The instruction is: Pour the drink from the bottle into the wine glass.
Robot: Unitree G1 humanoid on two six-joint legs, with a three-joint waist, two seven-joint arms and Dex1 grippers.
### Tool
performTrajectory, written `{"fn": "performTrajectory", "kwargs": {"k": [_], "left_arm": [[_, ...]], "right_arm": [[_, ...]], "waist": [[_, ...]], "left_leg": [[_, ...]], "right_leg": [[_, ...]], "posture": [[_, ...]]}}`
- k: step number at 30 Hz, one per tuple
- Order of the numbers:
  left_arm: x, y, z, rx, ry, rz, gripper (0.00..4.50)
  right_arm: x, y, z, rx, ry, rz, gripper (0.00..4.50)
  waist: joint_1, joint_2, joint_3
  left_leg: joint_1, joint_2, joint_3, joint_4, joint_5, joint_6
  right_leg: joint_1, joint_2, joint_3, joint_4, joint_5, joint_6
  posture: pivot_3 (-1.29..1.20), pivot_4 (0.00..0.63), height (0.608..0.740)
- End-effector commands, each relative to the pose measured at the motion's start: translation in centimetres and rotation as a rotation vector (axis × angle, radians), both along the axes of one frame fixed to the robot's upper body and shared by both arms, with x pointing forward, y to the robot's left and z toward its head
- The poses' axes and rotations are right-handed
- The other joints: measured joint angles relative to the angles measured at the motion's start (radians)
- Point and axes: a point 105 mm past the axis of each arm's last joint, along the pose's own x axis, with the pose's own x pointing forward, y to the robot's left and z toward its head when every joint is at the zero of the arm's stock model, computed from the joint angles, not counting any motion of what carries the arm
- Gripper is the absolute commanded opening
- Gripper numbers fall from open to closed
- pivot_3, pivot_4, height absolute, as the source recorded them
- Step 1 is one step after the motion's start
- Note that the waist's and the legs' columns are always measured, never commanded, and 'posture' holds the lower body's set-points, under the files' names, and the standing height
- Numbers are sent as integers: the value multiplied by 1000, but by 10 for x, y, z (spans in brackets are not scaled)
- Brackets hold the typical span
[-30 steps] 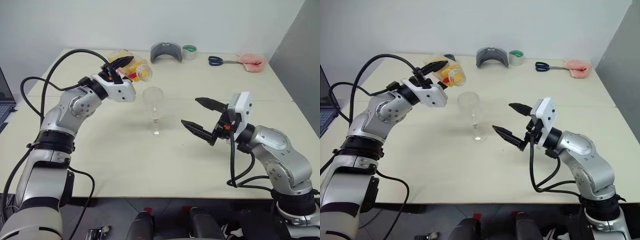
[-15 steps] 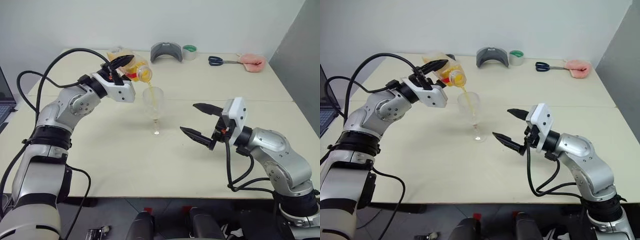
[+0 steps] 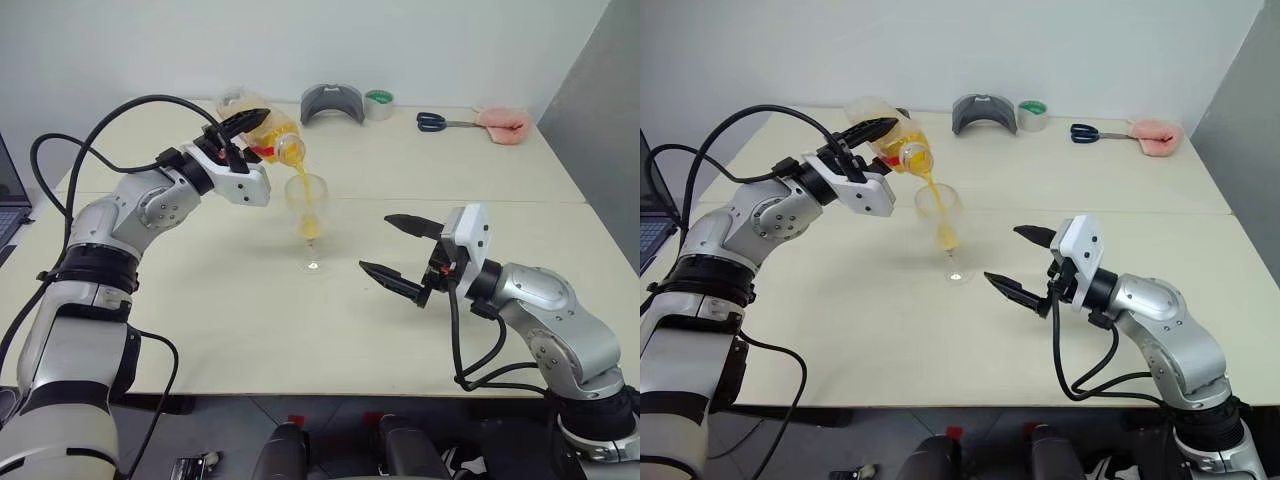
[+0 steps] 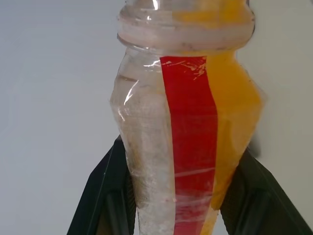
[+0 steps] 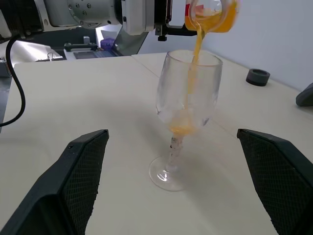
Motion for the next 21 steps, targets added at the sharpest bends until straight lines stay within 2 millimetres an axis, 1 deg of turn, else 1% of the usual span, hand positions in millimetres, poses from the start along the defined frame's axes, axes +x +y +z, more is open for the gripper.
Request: {"fn": "performTrajectory", "kwargs": {"k": [1,8,21], "left_arm": [[-5,1,27,-15,-91,-13,1762],[-4,3,30,-8,-105,-4,1762],[-4,3,31,3,-121,-2,1762]], "right_arm": [[-6,2,9,18,-57,5,4500],[-7,5,5,35,-38,-8,4500],[-7,6,9,61,-48,-26,4500]], "waist": [[0,0,0],[0,0,0],[0,0,0]], "left_leg": [[0,0,0,0,0,0],[0,0,0,0,0,0],[0,0,0,0,0,0]], "right_leg": [[0,0,0,0,0,0],[0,0,0,0,0,0],[0,0,0,0,0,0]], "posture": [[0,150,740],[0,150,740],[0,150,740]]}}
